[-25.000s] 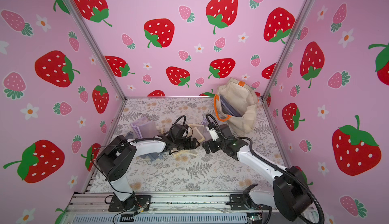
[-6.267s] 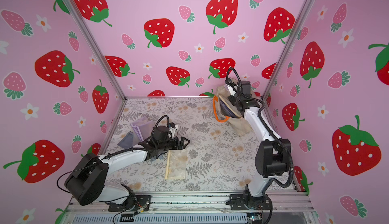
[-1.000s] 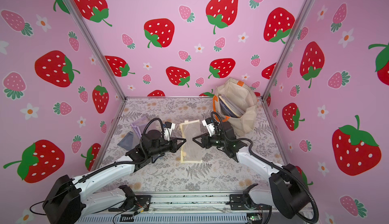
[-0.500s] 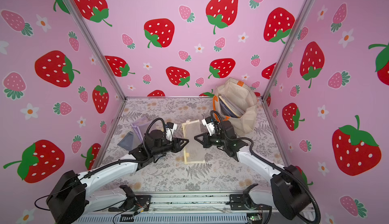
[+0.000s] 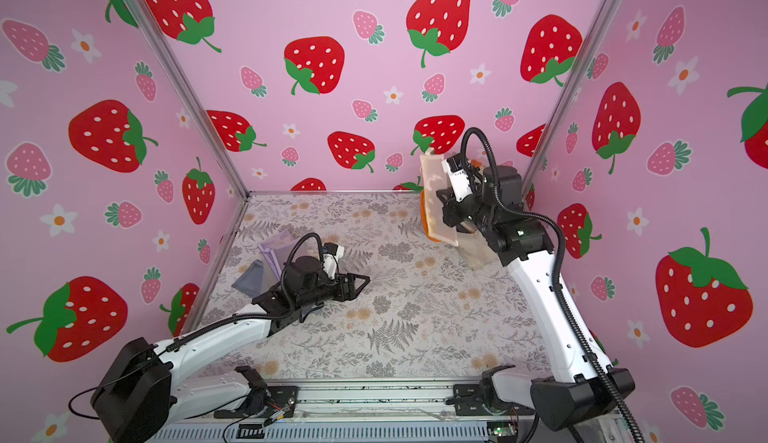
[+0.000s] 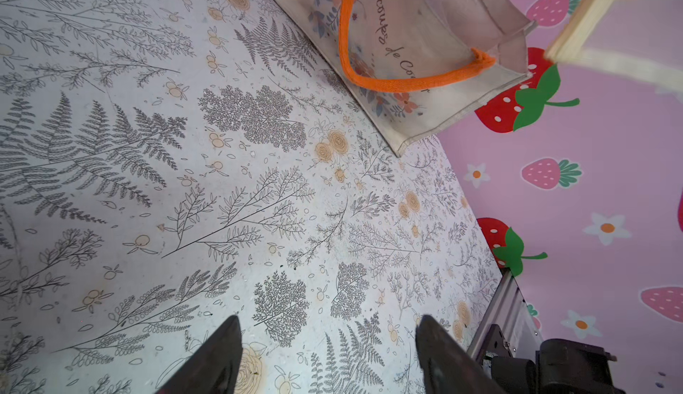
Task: Put the pencil pouch into the canvas bag
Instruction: Place the pencil pouch in the canvas bag.
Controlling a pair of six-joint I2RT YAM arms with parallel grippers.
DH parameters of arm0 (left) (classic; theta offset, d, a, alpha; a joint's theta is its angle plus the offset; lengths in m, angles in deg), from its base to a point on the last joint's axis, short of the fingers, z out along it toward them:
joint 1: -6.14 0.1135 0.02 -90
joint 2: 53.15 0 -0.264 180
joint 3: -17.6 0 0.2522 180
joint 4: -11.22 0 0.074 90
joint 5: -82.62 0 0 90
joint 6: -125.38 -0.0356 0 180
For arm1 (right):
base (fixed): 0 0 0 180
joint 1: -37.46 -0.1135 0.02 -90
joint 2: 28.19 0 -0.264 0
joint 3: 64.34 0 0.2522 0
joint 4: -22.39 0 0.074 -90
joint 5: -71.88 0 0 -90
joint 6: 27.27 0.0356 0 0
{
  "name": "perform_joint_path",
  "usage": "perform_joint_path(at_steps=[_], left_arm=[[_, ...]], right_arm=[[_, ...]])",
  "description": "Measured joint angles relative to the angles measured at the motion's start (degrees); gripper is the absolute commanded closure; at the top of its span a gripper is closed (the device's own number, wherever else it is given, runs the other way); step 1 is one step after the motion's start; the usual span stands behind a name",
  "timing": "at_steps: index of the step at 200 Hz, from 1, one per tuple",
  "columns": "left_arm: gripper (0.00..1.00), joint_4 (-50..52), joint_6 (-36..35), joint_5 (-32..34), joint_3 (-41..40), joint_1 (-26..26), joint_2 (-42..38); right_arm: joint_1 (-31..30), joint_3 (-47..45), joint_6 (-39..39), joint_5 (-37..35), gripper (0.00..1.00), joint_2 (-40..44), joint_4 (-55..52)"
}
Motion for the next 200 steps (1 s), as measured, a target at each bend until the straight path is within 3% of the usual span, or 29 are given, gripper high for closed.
perform_joint_path(at_steps=[50, 97, 140, 200], left_arm=[[0.23, -1.7, 0.6, -3.7, -0.8, 2.5, 0.8], [0.22, -4.6, 1.0, -7.1, -1.6, 5.0, 1.2], [0.22, -6.1, 1.7, -8.4, -4.0, 6.3, 1.4], [0.22, -6.0, 1.6, -8.6, -4.4, 6.4, -1.9]], right_arm=[[3.4, 8.3, -17.8, -12.4, 1.0, -15.2, 1.7], [4.9, 6.8, -29.0, -15.6, 1.0, -21.2, 5.7], [5.5, 3.2, -33.7, -16.1, 1.0, -21.7, 11.2], [7.4, -1.6, -33.9, -15.9, 1.0, -22.8, 14.7]])
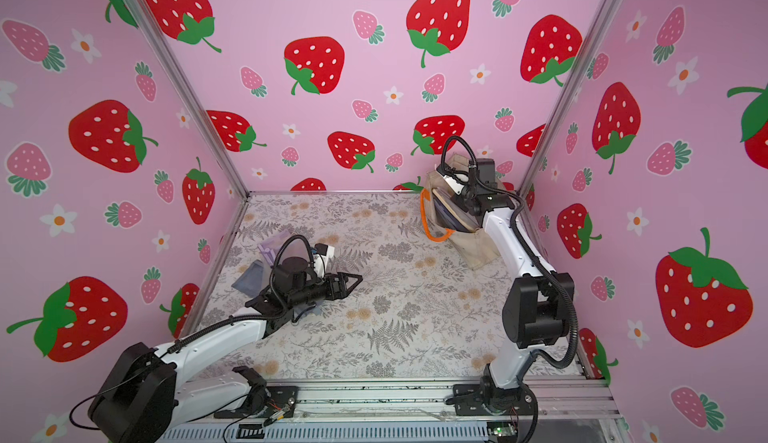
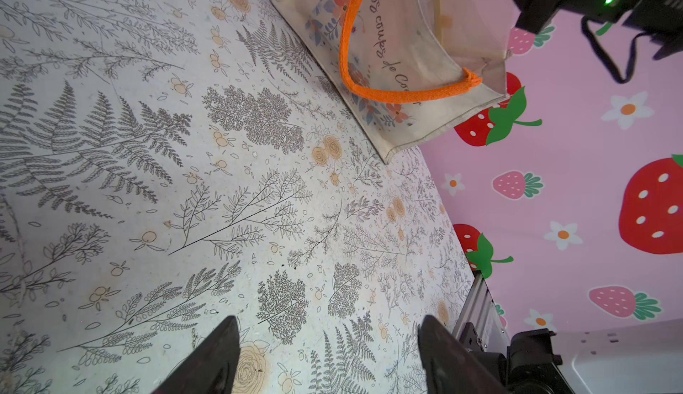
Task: Put the pencil pouch into the canvas bag
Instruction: Place the pencil pouch in the canvas bag.
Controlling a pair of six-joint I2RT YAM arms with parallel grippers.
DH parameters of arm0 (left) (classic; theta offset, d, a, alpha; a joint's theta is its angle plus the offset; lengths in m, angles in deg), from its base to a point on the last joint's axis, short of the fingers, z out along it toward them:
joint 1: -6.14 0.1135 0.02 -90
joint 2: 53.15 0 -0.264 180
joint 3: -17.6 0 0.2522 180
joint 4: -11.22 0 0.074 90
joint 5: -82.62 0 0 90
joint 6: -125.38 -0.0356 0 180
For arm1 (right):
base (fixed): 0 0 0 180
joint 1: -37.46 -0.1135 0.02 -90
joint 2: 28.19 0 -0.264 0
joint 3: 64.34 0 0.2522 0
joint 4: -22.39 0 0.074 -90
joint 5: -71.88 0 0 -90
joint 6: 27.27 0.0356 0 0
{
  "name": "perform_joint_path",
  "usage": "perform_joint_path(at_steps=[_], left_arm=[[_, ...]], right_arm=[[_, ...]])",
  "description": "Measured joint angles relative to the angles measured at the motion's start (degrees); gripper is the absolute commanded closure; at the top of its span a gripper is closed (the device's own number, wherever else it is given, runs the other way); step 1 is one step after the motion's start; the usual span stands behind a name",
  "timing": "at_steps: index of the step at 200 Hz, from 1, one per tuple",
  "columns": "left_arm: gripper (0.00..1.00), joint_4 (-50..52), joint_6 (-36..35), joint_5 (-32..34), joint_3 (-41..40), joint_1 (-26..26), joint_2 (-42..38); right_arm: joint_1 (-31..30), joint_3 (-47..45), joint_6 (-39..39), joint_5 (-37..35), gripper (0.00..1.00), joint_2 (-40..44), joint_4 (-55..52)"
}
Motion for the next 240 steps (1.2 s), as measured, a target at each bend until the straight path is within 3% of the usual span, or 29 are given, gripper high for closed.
perform_joint_path(at_steps=[48, 116, 172, 207, 240], left_arm=[[0.21, 0.0, 0.0, 0.0, -0.1, 0.2, -0.7], [0.21, 0.1, 0.0, 0.0, -0.2, 0.6, -0.7], [0.22, 0.1, 0.0, 0.0, -0.4, 1.0, -0.7], [0.22, 0.2, 0.0, 0.0, -0.4, 1.1, -0.7], [0.22, 0.5, 0.2, 0.1, -0.4, 1.1, -0.7]], right_arm=[[1.5, -1.7, 2.3, 0.9, 1.0, -1.3, 0.7], [2.0, 5.4, 11.6, 0.5, 1.0, -11.7, -2.7], [2.3, 7.0, 15.5, 0.5, 1.0, -13.0, -4.6], [2.4, 6.9, 17.4, 1.1, 0.72, -13.0, -5.4], [2.5, 5.3, 21.2, 3.5, 0.66, -12.1, -4.9]])
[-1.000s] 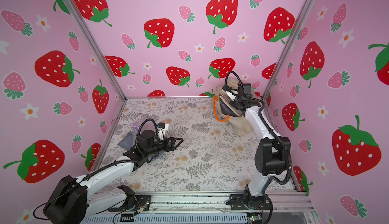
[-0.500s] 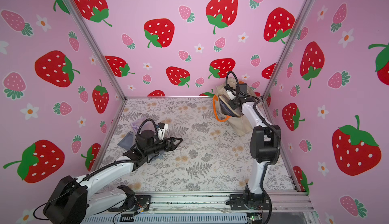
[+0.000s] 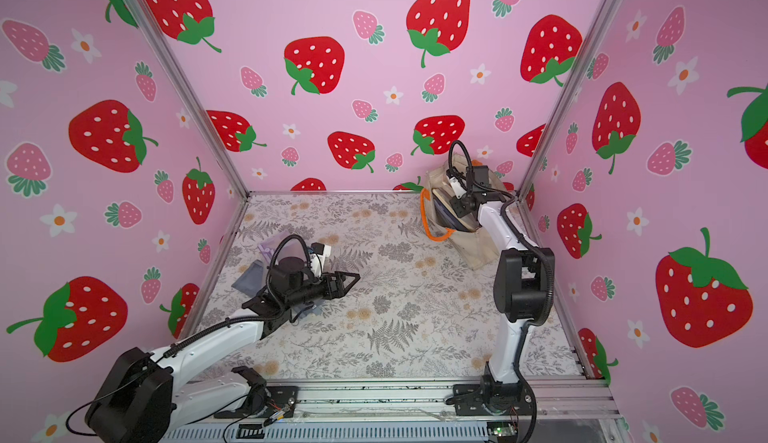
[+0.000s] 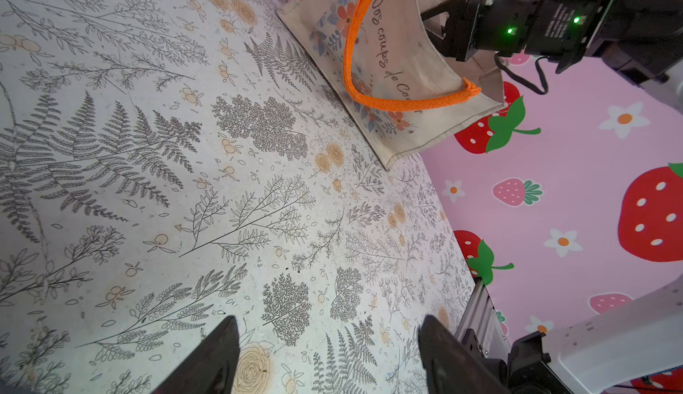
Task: Put the pencil pouch into the canvas bag
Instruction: Place the pencil pouch in the canvas bag.
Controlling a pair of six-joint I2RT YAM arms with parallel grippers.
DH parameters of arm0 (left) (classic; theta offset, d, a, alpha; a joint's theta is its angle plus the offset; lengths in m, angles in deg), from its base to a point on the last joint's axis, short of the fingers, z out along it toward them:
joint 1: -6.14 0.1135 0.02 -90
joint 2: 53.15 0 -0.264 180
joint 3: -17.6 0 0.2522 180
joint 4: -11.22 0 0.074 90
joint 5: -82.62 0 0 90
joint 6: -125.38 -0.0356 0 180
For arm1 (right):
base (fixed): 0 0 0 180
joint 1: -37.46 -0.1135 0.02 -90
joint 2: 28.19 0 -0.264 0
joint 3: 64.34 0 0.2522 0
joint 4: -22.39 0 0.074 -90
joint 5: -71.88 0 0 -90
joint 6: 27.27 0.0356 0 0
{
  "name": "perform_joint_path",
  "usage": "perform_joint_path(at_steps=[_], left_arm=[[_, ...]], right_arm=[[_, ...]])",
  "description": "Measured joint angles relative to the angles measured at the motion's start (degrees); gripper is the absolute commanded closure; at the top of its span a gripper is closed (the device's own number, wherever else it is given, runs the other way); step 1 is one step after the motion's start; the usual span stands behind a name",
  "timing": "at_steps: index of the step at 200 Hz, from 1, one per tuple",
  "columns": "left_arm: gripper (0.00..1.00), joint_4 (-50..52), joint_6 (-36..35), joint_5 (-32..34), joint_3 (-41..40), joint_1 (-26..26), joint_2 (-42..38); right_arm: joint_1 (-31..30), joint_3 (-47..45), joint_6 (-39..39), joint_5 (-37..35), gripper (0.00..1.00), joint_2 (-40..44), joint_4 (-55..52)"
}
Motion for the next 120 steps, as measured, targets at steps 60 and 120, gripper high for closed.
perform_joint_path(at_steps=[60, 120], left_arm=[[0.22, 1.3, 0.6, 0.6, 0.0, 0.0, 0.0], [0.23, 9.0, 0.1, 4.3, 0.8, 0.0, -1.8]], right_arm=[[0.0, -3.8, 6.2, 6.4, 0.9, 2.8, 2.5], [0.0, -3.3, 9.3, 9.4, 0.67, 2.4, 2.3]])
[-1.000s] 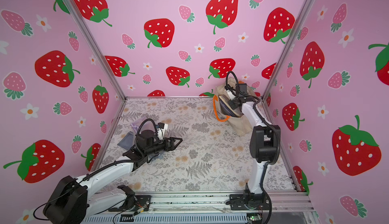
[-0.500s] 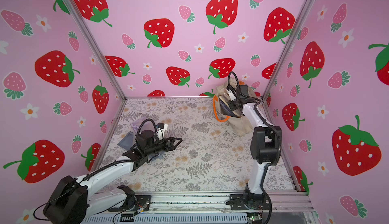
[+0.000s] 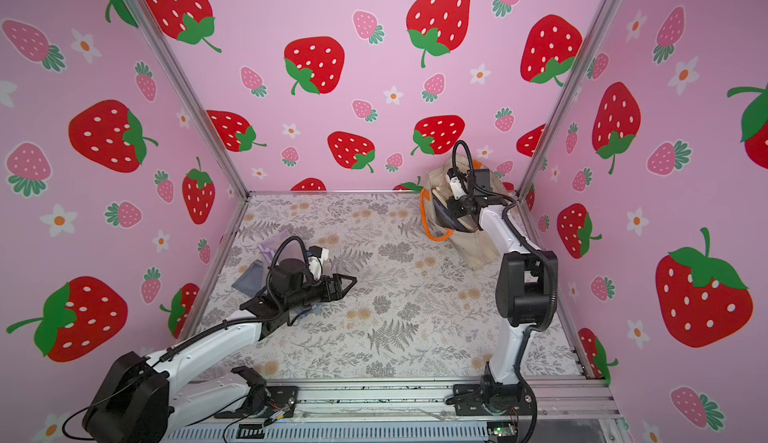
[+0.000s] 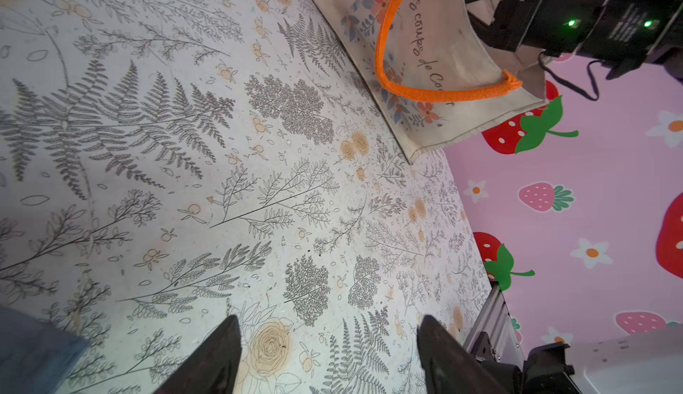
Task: Put the pencil pouch into the canvas bag
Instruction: Place the pencil pouch in the canvas bag, then move the pencil pouches to the center of the board.
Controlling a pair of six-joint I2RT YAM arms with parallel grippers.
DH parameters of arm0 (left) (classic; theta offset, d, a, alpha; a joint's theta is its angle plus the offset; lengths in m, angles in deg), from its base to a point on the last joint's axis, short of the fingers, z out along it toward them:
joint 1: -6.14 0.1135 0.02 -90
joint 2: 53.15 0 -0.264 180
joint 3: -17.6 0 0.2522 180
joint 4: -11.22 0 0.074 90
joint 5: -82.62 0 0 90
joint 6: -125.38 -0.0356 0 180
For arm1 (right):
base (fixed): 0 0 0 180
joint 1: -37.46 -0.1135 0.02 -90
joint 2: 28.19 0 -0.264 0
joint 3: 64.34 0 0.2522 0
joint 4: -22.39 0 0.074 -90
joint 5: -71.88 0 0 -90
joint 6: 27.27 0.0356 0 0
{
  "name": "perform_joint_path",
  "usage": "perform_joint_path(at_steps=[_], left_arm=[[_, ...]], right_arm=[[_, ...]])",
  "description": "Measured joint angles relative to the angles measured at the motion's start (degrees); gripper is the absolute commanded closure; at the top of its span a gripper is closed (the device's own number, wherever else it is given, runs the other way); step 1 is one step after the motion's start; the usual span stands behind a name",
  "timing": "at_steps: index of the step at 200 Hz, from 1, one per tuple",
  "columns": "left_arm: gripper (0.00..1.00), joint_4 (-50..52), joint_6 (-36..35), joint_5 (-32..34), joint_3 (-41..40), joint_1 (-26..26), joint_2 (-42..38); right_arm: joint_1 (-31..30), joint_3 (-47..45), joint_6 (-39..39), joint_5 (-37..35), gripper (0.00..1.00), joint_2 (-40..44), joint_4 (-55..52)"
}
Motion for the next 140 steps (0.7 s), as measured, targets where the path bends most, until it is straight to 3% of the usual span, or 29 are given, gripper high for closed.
perform_joint_path(at_steps=[21, 49, 97, 140], left_arm=[[0.23, 9.3, -2.0, 5.2, 4.7, 0.1, 1.1], [0.22, 18.9, -3.9, 14.0, 11.0, 1.3, 3.7], [0.19, 29.1, -4.2, 25.9, 14.4, 9.4, 5.0], [0.18, 30.0, -4.2, 30.6, 17.6, 21.2, 12.4]], right_arm=[[0.0, -1.5, 0.6, -0.5, 0.43, 2.8, -1.1], [-0.8, -4.8, 1.8, -3.0, 0.23, 11.8, -2.3], [-7.9, -15.3, 3.7, -7.0, 0.15, 30.6, -1.0], [-18.4, -28.1, 5.7, -6.4, 0.11, 36.1, 0.0]])
